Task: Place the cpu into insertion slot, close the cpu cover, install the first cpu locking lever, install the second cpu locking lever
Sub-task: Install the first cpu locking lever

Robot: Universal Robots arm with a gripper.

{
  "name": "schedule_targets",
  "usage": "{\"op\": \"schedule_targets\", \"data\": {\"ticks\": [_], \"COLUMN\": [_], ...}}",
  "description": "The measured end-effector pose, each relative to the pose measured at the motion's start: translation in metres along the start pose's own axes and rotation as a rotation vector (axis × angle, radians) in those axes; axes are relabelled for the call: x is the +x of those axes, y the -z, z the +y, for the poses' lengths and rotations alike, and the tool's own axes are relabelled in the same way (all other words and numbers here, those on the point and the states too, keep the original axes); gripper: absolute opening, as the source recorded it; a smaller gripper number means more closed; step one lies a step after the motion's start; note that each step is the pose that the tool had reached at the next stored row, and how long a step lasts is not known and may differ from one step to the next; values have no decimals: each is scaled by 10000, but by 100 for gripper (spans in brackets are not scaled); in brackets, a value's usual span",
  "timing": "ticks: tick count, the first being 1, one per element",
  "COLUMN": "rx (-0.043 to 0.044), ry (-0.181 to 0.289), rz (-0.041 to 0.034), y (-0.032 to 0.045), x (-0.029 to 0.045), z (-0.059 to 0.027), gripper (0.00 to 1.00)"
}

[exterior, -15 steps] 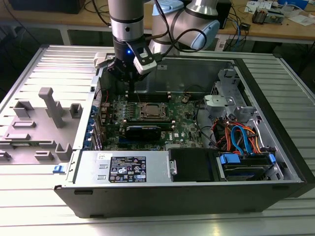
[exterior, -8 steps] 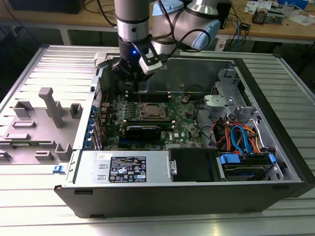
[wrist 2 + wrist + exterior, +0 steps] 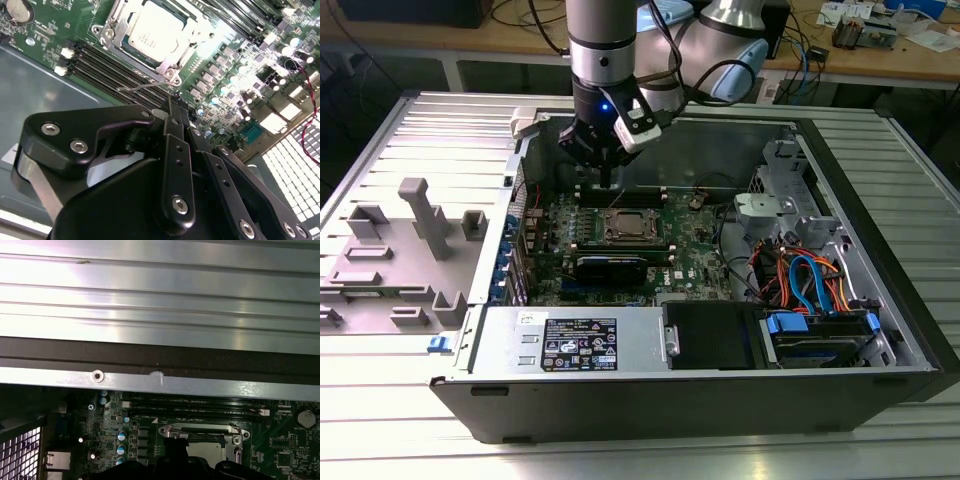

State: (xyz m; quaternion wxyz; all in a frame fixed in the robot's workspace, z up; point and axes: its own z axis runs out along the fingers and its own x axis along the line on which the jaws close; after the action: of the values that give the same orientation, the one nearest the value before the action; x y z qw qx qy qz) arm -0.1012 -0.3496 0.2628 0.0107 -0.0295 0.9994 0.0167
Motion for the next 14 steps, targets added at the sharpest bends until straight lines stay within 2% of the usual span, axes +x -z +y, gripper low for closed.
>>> {"op": "schedule_targets", "data": {"ticks": [14], "rx": [3], "ry": [1], "rz": [-1], "y": [-32], "x": [-42], "z": [-3], "gripper": [11]}}
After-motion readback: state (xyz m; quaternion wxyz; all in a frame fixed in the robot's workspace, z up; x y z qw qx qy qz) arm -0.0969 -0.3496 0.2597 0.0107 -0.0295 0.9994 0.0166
